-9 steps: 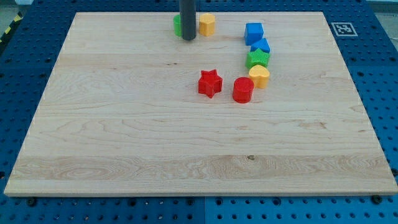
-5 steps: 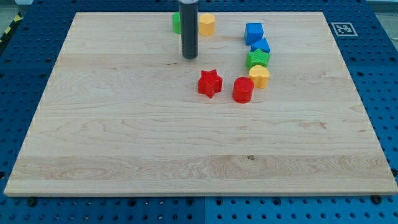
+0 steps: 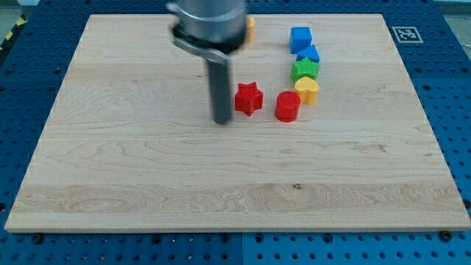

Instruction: Separate the yellow heart from the line of blocks

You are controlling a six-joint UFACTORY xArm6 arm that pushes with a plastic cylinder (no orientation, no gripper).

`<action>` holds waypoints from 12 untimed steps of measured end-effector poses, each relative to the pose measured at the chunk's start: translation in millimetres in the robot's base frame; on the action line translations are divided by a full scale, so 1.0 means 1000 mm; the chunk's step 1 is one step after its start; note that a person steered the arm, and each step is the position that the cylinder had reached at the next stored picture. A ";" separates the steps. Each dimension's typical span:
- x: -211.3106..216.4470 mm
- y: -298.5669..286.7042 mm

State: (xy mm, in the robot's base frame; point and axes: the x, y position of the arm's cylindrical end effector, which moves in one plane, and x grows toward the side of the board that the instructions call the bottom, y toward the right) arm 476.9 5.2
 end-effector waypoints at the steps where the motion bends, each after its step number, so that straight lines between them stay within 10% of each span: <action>1: 0.041 0.102; 3: -0.016 0.174; 12: -0.110 0.026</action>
